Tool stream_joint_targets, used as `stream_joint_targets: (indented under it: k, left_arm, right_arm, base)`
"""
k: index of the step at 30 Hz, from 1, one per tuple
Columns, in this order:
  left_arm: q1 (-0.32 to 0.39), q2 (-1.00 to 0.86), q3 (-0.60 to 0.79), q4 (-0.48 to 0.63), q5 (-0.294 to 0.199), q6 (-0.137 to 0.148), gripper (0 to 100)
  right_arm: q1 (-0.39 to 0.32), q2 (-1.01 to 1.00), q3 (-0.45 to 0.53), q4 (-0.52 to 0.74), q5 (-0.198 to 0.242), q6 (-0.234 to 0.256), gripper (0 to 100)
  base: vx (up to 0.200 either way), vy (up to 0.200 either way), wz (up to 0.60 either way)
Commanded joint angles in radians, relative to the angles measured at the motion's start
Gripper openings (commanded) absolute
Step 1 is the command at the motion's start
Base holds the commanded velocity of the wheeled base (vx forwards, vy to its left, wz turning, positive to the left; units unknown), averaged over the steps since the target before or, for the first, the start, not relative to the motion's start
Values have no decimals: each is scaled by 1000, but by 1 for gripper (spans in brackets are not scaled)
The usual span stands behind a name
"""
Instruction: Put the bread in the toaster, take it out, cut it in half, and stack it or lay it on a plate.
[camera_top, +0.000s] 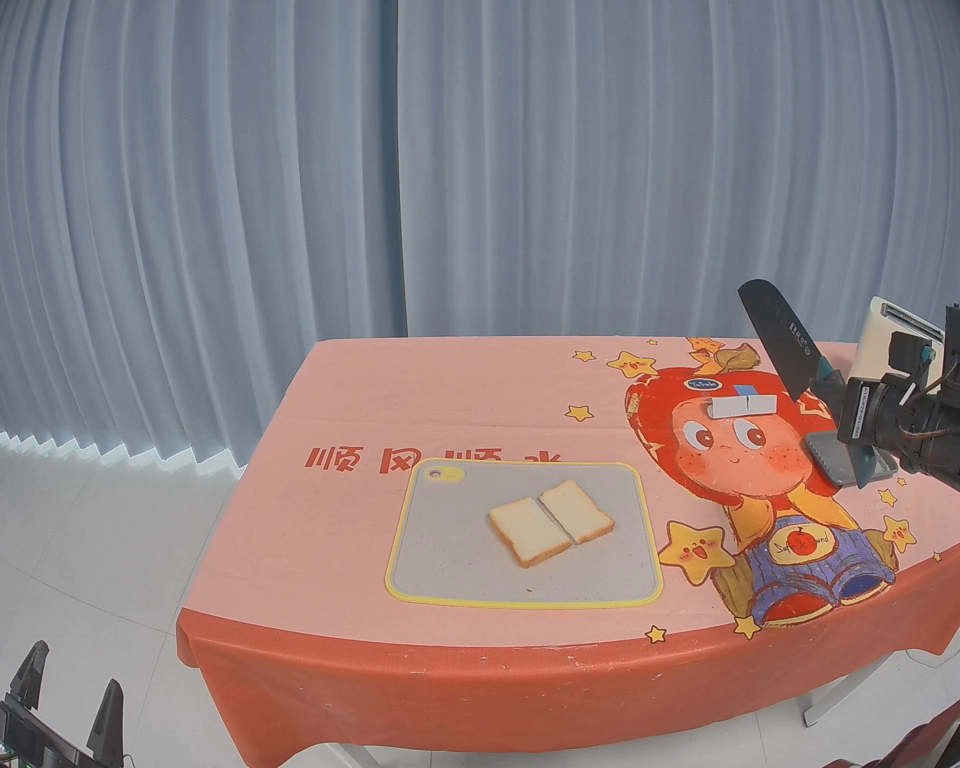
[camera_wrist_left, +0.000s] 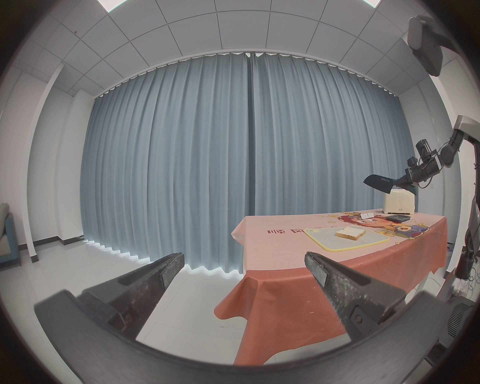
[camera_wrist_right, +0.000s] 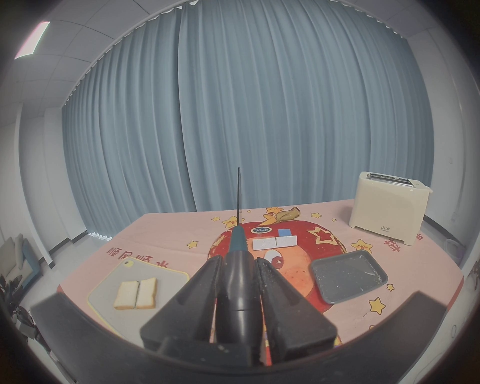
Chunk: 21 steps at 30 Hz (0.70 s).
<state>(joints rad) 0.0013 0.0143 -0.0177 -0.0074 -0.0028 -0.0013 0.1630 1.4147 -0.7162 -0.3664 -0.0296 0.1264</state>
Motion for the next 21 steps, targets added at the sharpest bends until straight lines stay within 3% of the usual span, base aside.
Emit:
stream_joint_targets:
  k: [1,8,21]
  left_arm:
    - [0,-8,18,0,0,0,100]
    - [0,-8,18,0,0,0,100]
    - [0,-8,18,0,0,0,100]
  right_arm:
    - [-76,75,-17,-6,37,-14,0]
    - [-165,170,-39,-8,119,-51,0]
    - [-197,279,-62,-9,123,-57,0]
  base:
    - [0,0,0]
    - [0,0,0]
    - [0,0,0]
